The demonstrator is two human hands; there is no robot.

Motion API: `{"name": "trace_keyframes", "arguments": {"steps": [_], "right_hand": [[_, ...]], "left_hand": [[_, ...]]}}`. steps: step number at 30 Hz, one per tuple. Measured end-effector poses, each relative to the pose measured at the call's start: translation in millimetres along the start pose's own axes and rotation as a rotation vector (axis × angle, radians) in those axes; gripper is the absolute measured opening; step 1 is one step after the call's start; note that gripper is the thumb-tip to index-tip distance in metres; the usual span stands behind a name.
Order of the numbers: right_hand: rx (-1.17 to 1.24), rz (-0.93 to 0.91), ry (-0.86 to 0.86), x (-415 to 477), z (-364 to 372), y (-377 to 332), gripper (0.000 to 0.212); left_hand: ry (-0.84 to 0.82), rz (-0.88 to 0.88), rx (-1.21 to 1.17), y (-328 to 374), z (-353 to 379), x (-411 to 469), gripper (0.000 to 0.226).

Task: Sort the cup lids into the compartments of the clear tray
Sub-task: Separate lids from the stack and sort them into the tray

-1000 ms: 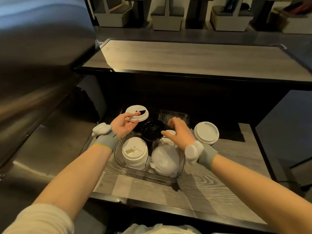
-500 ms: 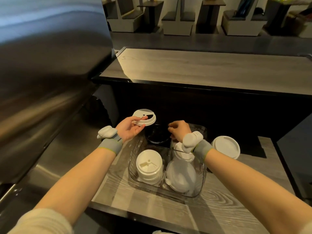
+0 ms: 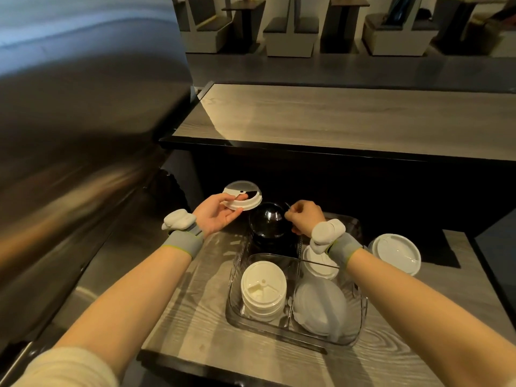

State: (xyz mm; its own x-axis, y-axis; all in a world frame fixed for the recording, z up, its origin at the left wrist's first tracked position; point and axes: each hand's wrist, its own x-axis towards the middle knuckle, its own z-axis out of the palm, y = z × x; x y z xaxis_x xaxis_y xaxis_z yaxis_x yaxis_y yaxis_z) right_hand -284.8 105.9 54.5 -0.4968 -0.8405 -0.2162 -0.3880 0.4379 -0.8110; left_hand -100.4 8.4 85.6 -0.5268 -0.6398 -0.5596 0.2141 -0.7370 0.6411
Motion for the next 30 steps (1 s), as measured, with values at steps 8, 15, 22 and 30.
{"name": "trace_keyframes", "arguments": {"steps": [8, 15, 22, 30], "right_hand": [[0.007, -0.349, 0.107, -11.9, -11.0, -1.9, 0.014], [-0.245, -0.543, 0.138, -7.6, -5.4, -1.5, 0.044], [-1.104, -0.743, -0.174, -19.9, 14.0, 17.0, 0.059], [-0.813, -0.682, -0.088, -15.3, 0.2, 16.8, 0.045]], "left_hand": [[-0.050, 0.096, -0.100, 4.7, -3.7, 4.7, 0.014], [-0.024, 0.099, -0.110, 6.0, -7.1, 0.6, 0.015], [0.007, 0.097, -0.097, 2.5, -11.0, -0.2, 0.015], [-0.046, 0.053, 0.021, -5.1, -9.1, -1.7, 0.016]]}}
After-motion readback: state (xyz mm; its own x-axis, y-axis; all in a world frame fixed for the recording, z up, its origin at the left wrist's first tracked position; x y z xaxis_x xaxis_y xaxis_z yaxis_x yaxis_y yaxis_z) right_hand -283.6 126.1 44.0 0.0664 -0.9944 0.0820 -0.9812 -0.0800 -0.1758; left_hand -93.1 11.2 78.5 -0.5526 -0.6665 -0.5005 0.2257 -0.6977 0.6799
